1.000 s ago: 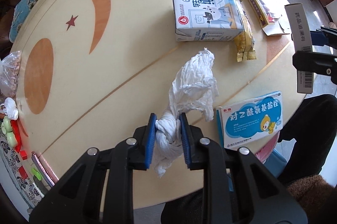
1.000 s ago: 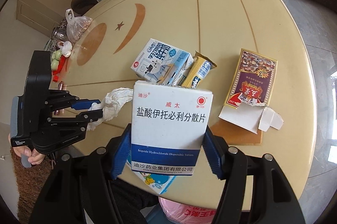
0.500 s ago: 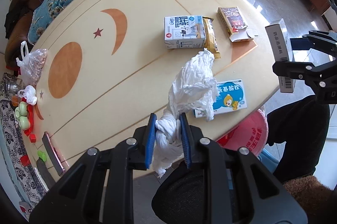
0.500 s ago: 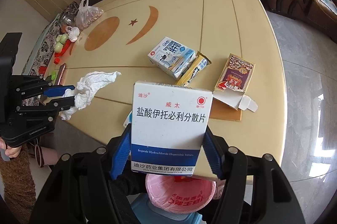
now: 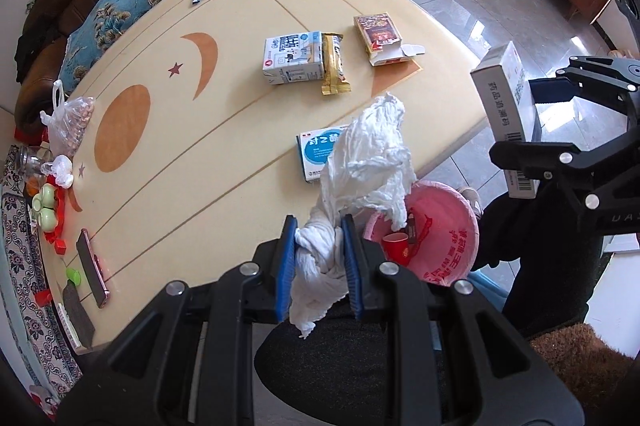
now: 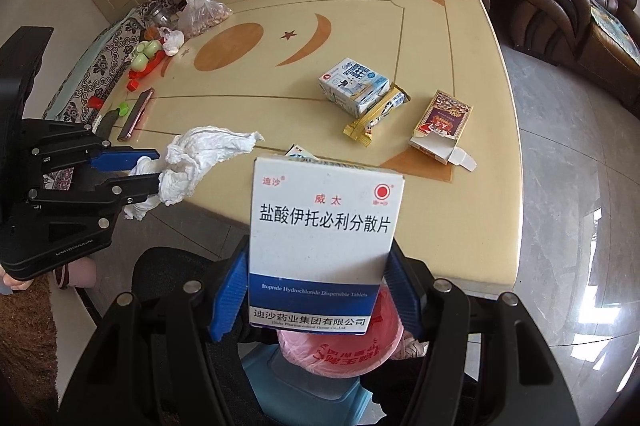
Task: Collect trash
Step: 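Carry the tissue and white box down over the pink bin with both grippers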
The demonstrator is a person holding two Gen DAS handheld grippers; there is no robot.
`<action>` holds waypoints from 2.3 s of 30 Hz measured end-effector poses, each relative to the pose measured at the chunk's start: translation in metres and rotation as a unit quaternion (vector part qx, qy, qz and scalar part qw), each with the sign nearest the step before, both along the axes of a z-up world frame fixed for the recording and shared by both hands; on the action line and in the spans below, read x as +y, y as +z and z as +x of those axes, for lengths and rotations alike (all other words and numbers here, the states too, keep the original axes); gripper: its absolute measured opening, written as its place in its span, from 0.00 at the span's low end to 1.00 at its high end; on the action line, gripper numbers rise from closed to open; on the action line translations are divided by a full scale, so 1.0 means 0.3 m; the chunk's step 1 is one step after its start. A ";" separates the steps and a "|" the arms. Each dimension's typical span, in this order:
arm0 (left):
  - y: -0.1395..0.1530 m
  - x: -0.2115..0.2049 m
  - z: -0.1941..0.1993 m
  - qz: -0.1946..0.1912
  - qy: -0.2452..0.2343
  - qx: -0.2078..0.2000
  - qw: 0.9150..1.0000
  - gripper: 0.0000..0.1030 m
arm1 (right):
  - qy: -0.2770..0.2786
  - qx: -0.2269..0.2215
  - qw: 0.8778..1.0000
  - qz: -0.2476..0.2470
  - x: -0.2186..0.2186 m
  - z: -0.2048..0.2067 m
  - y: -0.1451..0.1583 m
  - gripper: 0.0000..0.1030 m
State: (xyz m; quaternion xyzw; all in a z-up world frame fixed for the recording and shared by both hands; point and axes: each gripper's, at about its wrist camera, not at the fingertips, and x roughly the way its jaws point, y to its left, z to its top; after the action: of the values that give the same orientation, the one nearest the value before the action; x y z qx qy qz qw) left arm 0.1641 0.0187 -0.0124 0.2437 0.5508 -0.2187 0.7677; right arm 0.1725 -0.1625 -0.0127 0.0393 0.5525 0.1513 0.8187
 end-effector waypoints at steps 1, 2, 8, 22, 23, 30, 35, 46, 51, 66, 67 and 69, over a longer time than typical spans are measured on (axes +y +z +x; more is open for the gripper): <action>-0.007 -0.003 -0.018 -0.002 0.002 0.001 1.000 0.23 | 0.002 -0.001 1.000 0.000 0.001 -0.024 0.000 0.60; -0.014 -0.009 -0.038 -0.003 0.000 0.002 1.000 0.23 | 0.004 -0.001 1.000 0.001 0.001 -0.046 0.000 0.60; -0.078 -0.029 -0.147 -0.020 -0.012 0.004 1.000 0.23 | 0.019 -0.008 1.000 -0.014 0.017 -0.169 -0.027 0.60; -0.321 -0.081 -0.314 -0.032 -0.045 0.020 0.998 0.23 | 0.022 0.017 0.999 -0.024 0.034 -0.316 -0.243 0.60; -0.340 -0.083 -0.320 -0.033 -0.045 0.026 0.998 0.23 | 0.021 0.021 0.999 -0.022 0.032 -0.321 -0.263 0.60; -0.490 -0.111 -0.354 -0.031 -0.055 0.063 0.996 0.23 | 0.017 0.026 0.999 -0.044 0.032 -0.352 -0.393 0.60; -0.601 -0.124 -0.337 -0.032 -0.051 0.100 0.993 0.23 | 0.012 0.047 0.997 -0.053 0.018 -0.349 -0.515 0.60; -0.889 -0.146 -0.261 -0.026 -0.005 0.185 0.982 0.23 | -0.012 0.109 0.993 -0.037 -0.023 -0.331 -0.808 0.60; -1.000 -0.166 -0.231 -0.032 0.020 0.214 0.976 0.23 | -0.025 0.128 0.990 -0.044 -0.044 -0.306 -0.925 0.60; -1.267 -0.157 -0.165 0.003 0.080 0.287 0.955 0.23 | -0.029 0.193 0.979 -0.059 -0.042 -0.235 -1.204 0.60; -1.269 -0.155 -0.161 -0.002 0.086 0.290 0.953 0.23 | -0.030 0.198 0.978 -0.057 -0.045 -0.230 -1.216 0.60; -1.285 -0.156 -0.154 -0.009 0.094 0.302 0.949 0.23 | -0.029 0.202 0.977 -0.058 -0.044 -0.220 -1.231 0.60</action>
State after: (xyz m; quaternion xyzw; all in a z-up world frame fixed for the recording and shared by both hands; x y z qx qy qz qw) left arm 0.1180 -0.0281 -0.3978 0.1066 0.7755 -0.2135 0.5846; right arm 0.1065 -0.1757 -0.3822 0.0381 0.7132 0.0839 0.6949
